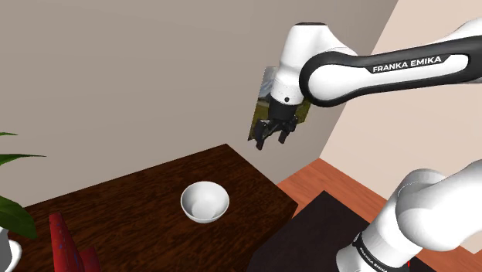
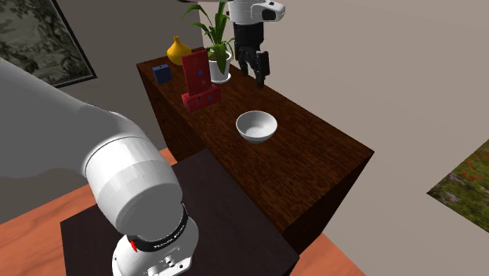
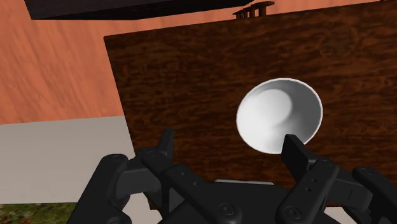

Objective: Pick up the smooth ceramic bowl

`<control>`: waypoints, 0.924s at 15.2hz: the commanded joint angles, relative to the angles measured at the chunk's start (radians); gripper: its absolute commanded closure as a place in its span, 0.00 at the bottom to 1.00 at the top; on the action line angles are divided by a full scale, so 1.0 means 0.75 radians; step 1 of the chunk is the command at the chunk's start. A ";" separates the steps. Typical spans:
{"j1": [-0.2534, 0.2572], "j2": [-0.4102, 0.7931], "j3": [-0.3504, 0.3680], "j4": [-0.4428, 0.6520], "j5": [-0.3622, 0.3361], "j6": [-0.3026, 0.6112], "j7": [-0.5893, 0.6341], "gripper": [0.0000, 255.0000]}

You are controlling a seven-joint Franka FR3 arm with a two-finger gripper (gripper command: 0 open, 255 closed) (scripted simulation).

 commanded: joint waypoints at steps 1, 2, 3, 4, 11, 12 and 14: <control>0.000 0.078 0.044 -0.004 -0.011 0.087 0.053 0.00; -0.001 0.123 0.067 0.003 -0.021 0.126 0.083 0.00; -0.004 0.169 0.090 0.012 -0.034 0.163 0.113 0.00; -0.007 0.217 0.113 0.023 -0.050 0.200 0.145 0.00; -0.026 0.589 0.243 0.156 -0.268 0.405 0.427 0.00; -0.023 0.647 0.252 0.184 -0.314 0.425 0.475 0.00; -0.007 0.764 0.261 0.245 -0.411 0.456 0.572 0.00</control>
